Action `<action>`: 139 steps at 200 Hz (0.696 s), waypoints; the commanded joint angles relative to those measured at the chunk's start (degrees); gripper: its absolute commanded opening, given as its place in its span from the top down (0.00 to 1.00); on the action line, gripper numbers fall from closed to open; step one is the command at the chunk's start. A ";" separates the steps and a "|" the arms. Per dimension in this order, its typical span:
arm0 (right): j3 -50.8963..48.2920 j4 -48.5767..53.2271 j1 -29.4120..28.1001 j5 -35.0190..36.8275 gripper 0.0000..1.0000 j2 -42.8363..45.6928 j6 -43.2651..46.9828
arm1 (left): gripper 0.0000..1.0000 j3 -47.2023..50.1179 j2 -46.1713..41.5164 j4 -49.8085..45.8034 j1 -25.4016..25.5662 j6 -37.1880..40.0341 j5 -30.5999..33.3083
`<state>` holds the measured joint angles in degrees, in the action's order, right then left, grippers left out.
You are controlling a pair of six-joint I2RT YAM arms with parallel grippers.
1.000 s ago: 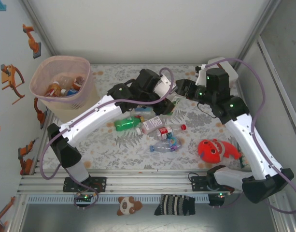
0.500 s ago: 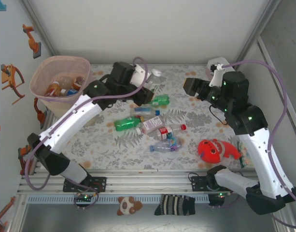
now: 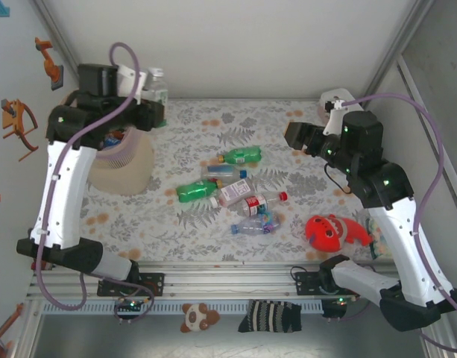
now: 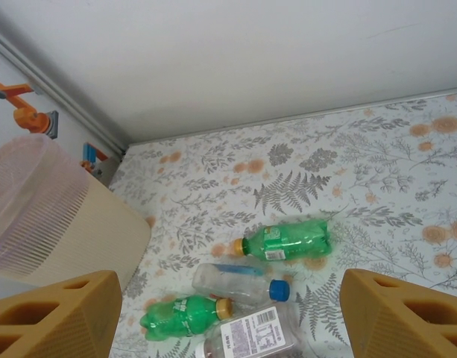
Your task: Put the plastic bottles in the bin
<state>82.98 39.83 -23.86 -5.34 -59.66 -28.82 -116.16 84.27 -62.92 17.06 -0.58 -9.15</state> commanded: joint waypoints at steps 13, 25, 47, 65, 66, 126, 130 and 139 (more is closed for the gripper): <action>1.45 0.15 0.03 0.77 0.24 -0.06 1.47 | 0.61 -4.23 1.68 -8.71 -8.12 2.31 1.69; 1.48 0.26 0.03 0.77 0.24 -0.02 1.71 | 0.61 -4.26 1.84 -8.90 -11.05 2.59 2.29; 1.48 0.42 -0.01 0.78 0.24 -0.02 2.00 | 0.61 -4.48 3.12 -9.86 -15.90 2.81 2.25; 1.57 0.59 -0.01 0.69 0.25 -0.03 2.23 | 0.61 -5.40 4.93 -11.74 -18.91 3.35 3.86; 1.57 0.59 0.01 0.69 0.25 -0.03 2.25 | 0.61 -5.40 4.98 -11.85 -19.04 3.46 3.95; 2.14 0.73 0.02 0.60 0.25 -0.89 2.64 | 0.60 -9.10 14.13 -18.31 -23.64 9.59 -1.38; 2.25 0.76 0.02 0.67 0.25 -0.96 2.63 | 0.60 -9.81 15.20 -19.30 -23.65 10.18 -2.34; 2.52 0.73 0.02 0.69 0.25 -1.12 2.68 | 0.60 -10.49 17.15 -21.22 -23.80 11.02 -4.02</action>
<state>83.33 40.32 -23.86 -5.23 -60.34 -27.07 -123.63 97.14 -77.41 -6.26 5.54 -7.62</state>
